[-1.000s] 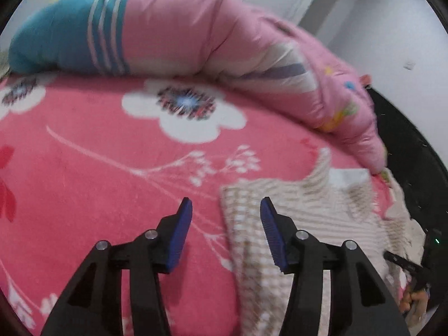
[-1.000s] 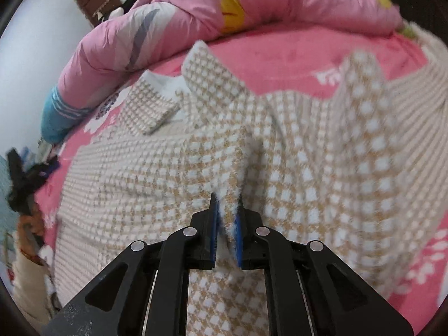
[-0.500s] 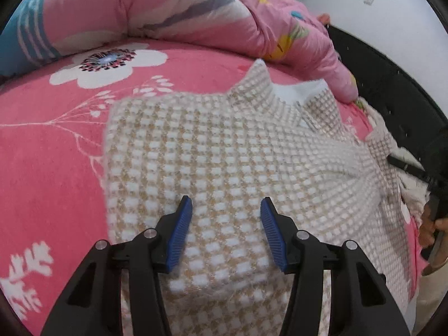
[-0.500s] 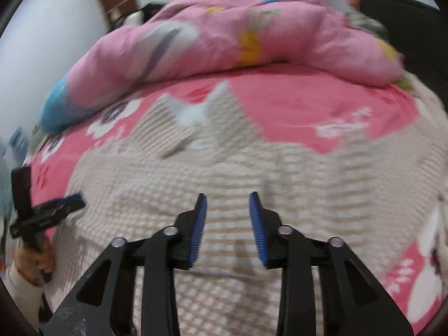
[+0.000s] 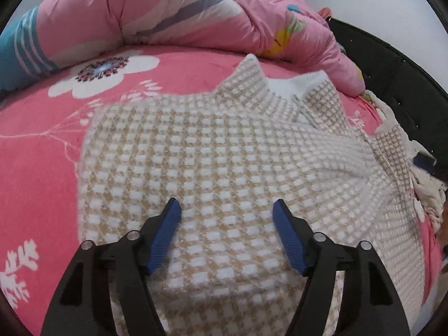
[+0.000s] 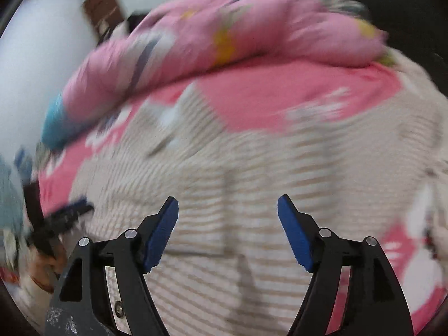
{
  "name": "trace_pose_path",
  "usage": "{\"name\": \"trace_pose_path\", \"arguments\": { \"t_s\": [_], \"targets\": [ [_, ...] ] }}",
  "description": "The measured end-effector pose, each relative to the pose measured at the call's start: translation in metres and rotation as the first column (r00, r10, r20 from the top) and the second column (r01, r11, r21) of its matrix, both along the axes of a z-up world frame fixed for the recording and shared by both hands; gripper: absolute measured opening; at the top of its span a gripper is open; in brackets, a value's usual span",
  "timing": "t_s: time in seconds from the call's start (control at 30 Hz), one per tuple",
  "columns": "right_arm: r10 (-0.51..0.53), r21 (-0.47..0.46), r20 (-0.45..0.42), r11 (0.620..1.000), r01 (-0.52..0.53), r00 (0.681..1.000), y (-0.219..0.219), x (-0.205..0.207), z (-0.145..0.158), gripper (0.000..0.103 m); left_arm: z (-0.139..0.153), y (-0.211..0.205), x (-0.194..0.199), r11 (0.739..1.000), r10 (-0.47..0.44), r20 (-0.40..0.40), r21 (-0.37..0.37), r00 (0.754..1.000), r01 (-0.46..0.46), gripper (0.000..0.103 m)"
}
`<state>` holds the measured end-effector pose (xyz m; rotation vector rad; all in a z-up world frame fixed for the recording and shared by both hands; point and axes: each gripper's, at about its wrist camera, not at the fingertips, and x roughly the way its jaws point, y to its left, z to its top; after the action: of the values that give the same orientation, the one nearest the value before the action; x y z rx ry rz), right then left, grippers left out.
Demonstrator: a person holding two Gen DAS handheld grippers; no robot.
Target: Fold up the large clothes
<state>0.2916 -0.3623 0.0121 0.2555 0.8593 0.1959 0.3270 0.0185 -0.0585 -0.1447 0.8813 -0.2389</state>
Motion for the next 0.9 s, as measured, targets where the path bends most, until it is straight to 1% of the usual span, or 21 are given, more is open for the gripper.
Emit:
{"name": "trace_pose_path", "arguments": {
  "t_s": [0.03,0.1,0.13,0.2,0.23,0.33,0.4,0.47,0.53,0.57,0.67,0.73,0.8,0.87,0.9],
  "targets": [
    [-0.071,0.013,0.0,0.997,0.071,0.998,-0.033,0.003,0.004,0.07,0.0,-0.003,-0.001,1.0,-0.012,0.005,0.009,1.0,0.012,0.081],
    [-0.163,0.038,-0.01,0.986,0.163,0.987,-0.078,0.007,0.007,0.07,-0.002,-0.012,-0.001,0.998,-0.03,0.011,0.051,0.999,0.029,0.086],
    [-0.211,0.066,-0.016,0.975,0.212,0.977,-0.103,0.013,0.008,0.07,-0.003,-0.014,-0.002,0.998,-0.034,0.014,0.062,0.999,0.034,0.09],
    [-0.283,0.117,-0.019,0.952,0.283,0.959,-0.137,0.024,0.008,0.069,-0.006,-0.019,-0.001,0.996,-0.048,0.021,0.074,0.999,0.046,0.096],
    [-0.325,0.144,-0.021,0.935,0.324,0.946,-0.155,0.029,0.008,0.067,-0.006,-0.021,-0.002,0.996,-0.049,0.023,0.079,0.999,0.047,0.098],
    [-0.393,0.174,-0.031,0.903,0.392,0.919,-0.189,0.045,0.005,0.065,-0.008,-0.024,-0.003,0.994,-0.046,0.033,0.101,0.998,0.042,0.098],
    [-0.424,0.169,-0.044,0.889,0.425,0.905,-0.205,0.058,0.0,0.065,-0.008,-0.024,-0.004,0.994,-0.046,0.035,0.097,0.998,0.042,0.098],
    [-0.452,0.165,-0.069,0.874,0.457,0.89,-0.22,0.075,-0.012,0.065,-0.009,-0.024,-0.004,0.995,-0.046,0.039,0.087,0.998,0.042,0.098],
    [-0.471,0.171,-0.096,0.86,0.48,0.877,-0.241,0.078,-0.021,0.064,-0.01,-0.024,-0.005,0.995,-0.04,0.047,0.089,0.998,0.036,0.098],
    [-0.475,0.173,-0.105,0.856,0.486,0.874,-0.243,0.081,-0.024,0.063,-0.01,-0.024,-0.004,0.995,-0.04,0.048,0.089,0.998,0.036,0.098],
    [-0.501,0.161,-0.14,0.84,0.519,0.854,-0.256,0.096,-0.045,0.057,-0.01,-0.023,-0.004,0.995,-0.041,0.047,0.089,0.998,0.037,0.098],
    [-0.51,0.156,-0.148,0.834,0.529,0.848,-0.262,0.101,-0.054,0.047,-0.011,-0.023,-0.004,0.995,-0.042,0.047,0.089,0.998,0.038,0.098],
    [-0.517,0.157,-0.138,0.831,0.534,0.845,-0.265,0.106,-0.058,0.04,-0.011,-0.022,-0.004,0.995,-0.043,0.046,0.09,0.998,0.039,0.098],
    [-0.518,0.156,-0.119,0.832,0.532,0.847,-0.266,0.105,-0.057,0.032,-0.011,-0.022,-0.004,0.995,-0.044,0.046,0.091,0.998,0.039,0.098],
    [-0.511,0.164,-0.107,0.837,0.522,0.853,-0.265,0.102,-0.054,0.026,-0.011,-0.022,-0.004,0.995,-0.044,0.046,0.09,0.998,0.04,0.098]
  ]
}}
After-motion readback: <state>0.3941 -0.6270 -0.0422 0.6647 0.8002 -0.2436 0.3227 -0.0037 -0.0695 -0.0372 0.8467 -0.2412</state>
